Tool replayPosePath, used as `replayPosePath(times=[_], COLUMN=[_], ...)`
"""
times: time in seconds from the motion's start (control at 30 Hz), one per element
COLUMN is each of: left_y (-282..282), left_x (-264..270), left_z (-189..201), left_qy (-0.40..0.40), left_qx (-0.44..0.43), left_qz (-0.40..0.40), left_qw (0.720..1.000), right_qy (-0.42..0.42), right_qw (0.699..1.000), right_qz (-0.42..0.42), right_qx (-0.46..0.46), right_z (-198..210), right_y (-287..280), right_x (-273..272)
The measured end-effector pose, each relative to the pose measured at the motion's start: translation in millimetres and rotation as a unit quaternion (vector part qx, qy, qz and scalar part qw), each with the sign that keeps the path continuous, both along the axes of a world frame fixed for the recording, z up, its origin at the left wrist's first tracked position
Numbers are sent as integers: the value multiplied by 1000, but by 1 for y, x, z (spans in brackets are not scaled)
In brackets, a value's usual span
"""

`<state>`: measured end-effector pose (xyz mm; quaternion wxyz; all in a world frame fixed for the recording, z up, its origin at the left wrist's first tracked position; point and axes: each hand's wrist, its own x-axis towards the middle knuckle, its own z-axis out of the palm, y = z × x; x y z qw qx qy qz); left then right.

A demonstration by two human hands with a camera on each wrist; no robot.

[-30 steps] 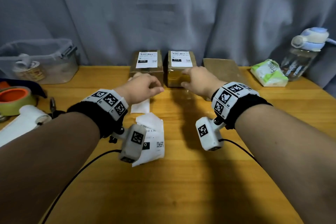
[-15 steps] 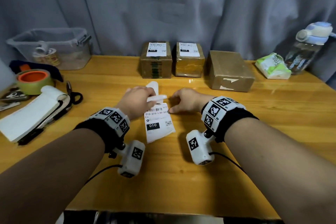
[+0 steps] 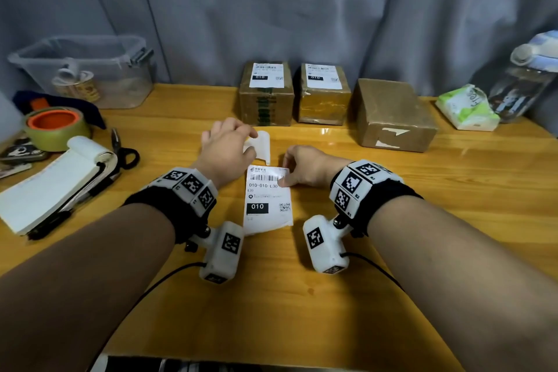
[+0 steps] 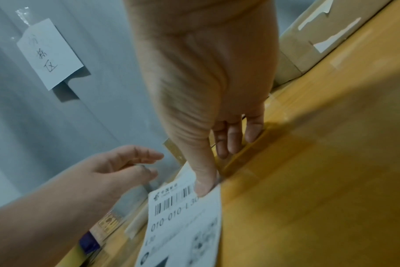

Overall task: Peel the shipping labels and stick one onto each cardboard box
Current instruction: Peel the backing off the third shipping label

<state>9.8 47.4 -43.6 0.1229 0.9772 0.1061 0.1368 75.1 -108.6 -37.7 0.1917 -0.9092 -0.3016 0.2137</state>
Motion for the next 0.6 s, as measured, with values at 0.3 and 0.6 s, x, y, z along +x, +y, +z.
replayPosePath(times=[0.3, 0.6], left_y=[-17, -23], left_x=[10, 20], left_z=[9, 25], left_qy=[73, 2], left_qx=[-77, -312], left_qz=[-102, -132], left_qw=[989, 941], right_qy=[57, 78], right_qw=[970, 902], right_qz=[-67, -91], right_qx=[228, 415], right_z=[-1, 28], right_y=[-19, -31], right_x=[7, 17])
